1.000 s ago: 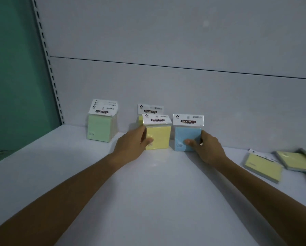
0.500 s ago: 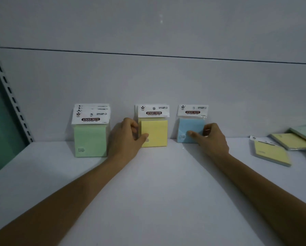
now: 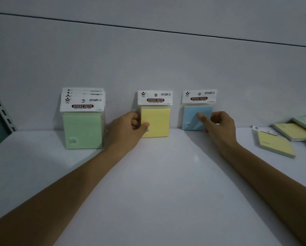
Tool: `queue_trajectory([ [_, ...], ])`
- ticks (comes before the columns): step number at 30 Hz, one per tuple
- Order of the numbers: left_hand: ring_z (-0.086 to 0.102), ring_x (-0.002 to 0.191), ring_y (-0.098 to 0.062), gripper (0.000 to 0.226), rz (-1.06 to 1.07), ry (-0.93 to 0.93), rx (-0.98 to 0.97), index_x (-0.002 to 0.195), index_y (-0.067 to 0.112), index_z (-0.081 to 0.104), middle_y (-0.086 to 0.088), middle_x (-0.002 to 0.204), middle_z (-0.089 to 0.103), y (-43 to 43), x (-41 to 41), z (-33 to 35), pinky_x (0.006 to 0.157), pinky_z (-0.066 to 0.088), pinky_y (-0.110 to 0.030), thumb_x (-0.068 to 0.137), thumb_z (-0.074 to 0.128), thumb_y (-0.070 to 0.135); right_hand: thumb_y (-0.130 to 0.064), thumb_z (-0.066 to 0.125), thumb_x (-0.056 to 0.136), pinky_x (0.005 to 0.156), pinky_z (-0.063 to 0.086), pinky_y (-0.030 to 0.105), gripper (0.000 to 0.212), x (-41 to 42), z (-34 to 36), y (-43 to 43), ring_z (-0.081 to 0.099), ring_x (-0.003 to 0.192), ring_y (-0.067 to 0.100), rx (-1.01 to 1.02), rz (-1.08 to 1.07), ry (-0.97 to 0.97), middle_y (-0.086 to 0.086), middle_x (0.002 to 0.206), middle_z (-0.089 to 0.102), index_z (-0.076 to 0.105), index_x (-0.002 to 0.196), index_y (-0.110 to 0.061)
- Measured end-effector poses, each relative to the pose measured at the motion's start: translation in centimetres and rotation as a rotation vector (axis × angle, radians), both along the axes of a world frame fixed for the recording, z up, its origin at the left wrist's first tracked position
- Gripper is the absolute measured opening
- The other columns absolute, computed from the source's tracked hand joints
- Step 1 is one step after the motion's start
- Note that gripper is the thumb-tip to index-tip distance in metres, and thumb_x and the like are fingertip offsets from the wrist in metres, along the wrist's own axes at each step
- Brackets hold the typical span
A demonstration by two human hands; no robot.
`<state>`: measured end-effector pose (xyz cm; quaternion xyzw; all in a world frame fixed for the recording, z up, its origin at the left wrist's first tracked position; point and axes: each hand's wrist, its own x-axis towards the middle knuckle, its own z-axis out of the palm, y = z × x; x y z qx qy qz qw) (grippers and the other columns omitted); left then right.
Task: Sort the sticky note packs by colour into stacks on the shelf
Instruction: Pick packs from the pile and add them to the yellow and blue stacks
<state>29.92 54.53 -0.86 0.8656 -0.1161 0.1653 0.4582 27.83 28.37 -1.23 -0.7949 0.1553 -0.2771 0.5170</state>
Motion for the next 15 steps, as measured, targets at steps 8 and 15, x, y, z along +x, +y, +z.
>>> queue_trajectory([
  [8, 0.065, 0.069, -0.009, 0.025, 0.016, 0.014, 0.036, 0.072, 0.020, 0.058, 0.014, 0.068, 0.065, -0.11, -0.17, 0.23, 0.070, 0.053, -0.033, 0.077, 0.069, 0.042, -0.050, 0.074, 0.071, 0.083, 0.055, 0.044, 0.048, -0.28, 0.29, 0.15, 0.063, 0.090, 0.015, 0.053, 0.012, -0.032, -0.007, 0.095, 0.064, 0.052, 0.101, -0.021],
  [15, 0.060, 0.066, -0.004, 0.022, 0.012, 0.034, 0.012, 0.072, 0.024, 0.053, 0.014, 0.069, 0.061, -0.32, -0.33, 0.30, 0.063, 0.048, -0.026, 0.079, 0.068, 0.038, -0.040, 0.076, 0.074, 0.074, 0.056, 0.034, 0.040, -0.18, 0.08, -0.01, 0.063, 0.089, 0.013, 0.070, 0.022, -0.081, -0.009, 0.094, 0.061, 0.051, 0.101, -0.022],
])
